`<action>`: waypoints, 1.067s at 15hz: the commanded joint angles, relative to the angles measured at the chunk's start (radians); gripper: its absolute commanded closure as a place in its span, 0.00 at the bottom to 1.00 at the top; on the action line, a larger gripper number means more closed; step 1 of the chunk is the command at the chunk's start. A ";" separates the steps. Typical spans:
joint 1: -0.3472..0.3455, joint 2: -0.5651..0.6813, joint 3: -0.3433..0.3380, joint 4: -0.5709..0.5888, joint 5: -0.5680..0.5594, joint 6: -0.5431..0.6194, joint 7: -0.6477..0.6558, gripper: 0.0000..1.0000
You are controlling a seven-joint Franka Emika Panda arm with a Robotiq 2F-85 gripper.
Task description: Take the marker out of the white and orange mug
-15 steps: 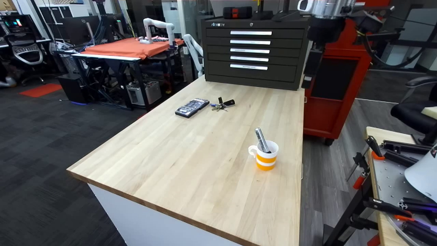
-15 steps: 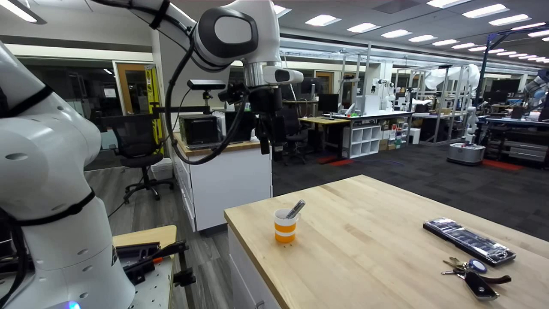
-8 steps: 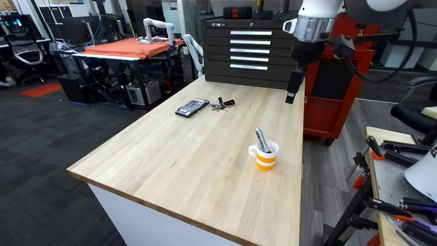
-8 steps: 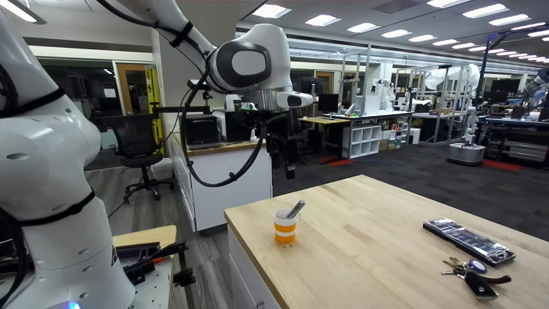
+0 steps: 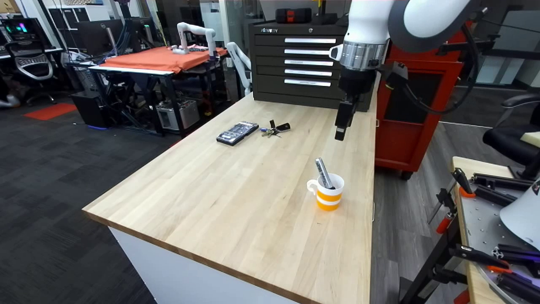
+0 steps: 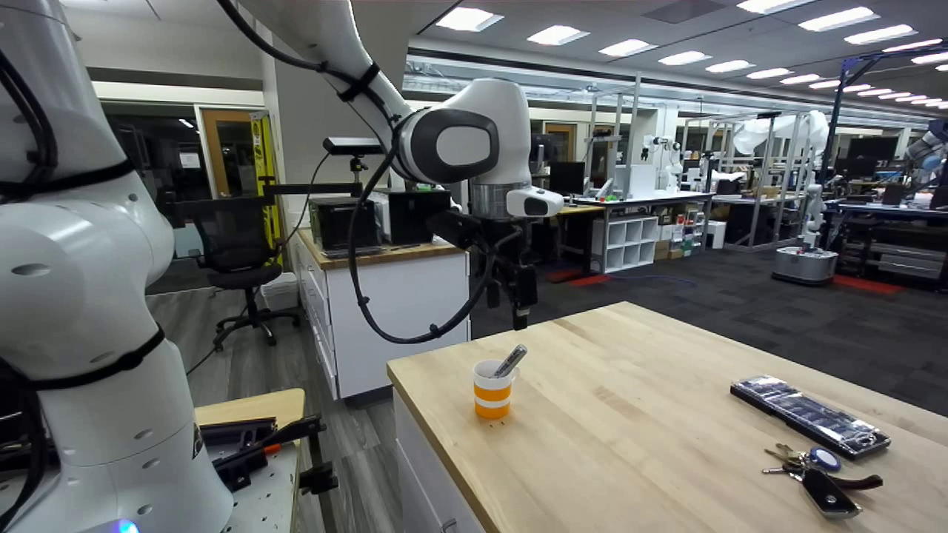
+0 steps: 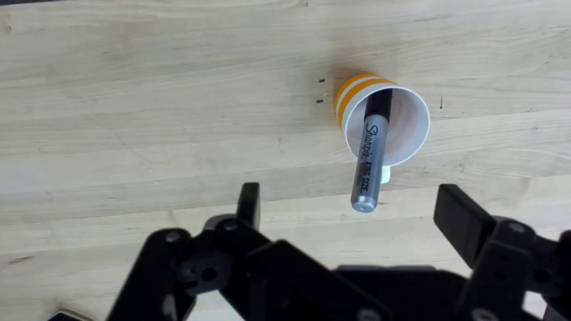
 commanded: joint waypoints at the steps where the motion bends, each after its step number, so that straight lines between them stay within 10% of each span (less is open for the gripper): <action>1: 0.017 0.106 -0.016 0.107 0.044 -0.004 -0.056 0.00; 16: 0.001 0.316 0.015 0.263 0.156 -0.060 -0.174 0.00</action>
